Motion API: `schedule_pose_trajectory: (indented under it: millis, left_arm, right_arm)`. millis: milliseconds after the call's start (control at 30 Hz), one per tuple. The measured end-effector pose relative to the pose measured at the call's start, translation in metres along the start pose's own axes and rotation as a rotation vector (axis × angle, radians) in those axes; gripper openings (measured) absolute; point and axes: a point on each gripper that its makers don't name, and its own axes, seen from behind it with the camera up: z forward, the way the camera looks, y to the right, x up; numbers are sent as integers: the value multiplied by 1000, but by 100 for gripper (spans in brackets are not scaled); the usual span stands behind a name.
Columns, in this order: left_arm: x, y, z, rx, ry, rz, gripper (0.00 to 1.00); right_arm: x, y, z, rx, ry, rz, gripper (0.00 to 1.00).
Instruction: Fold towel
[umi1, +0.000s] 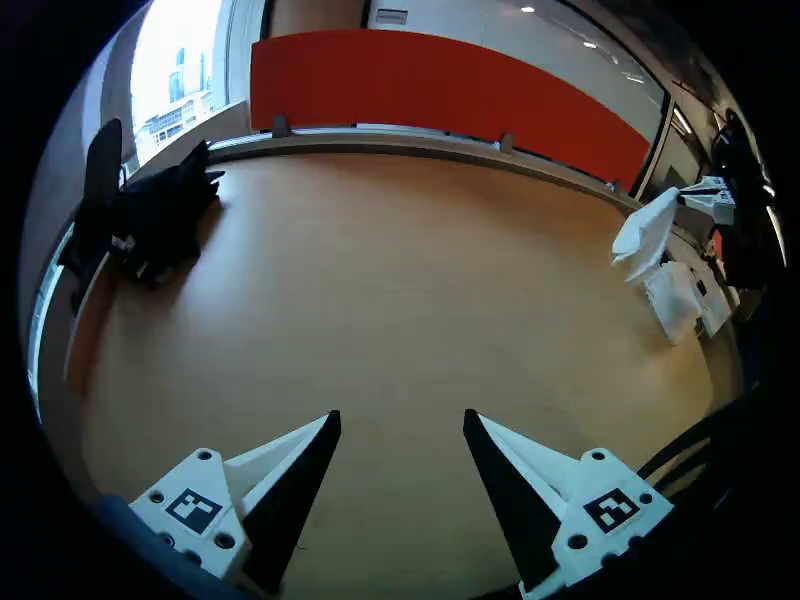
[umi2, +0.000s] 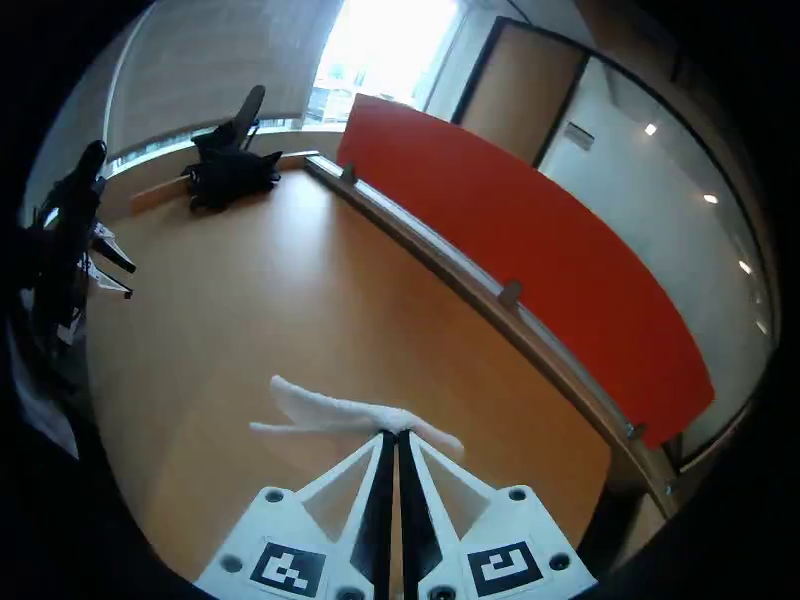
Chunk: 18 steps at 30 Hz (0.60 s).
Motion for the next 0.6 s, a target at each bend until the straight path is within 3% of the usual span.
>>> schedule_pose_trajectory:
  millis: [600]
  left_arm:
    - [10, 5, 5, 11, -9, 26, 91]
  right_arm:
    - [-34, 92, -29, -124, -41, 47, 4]
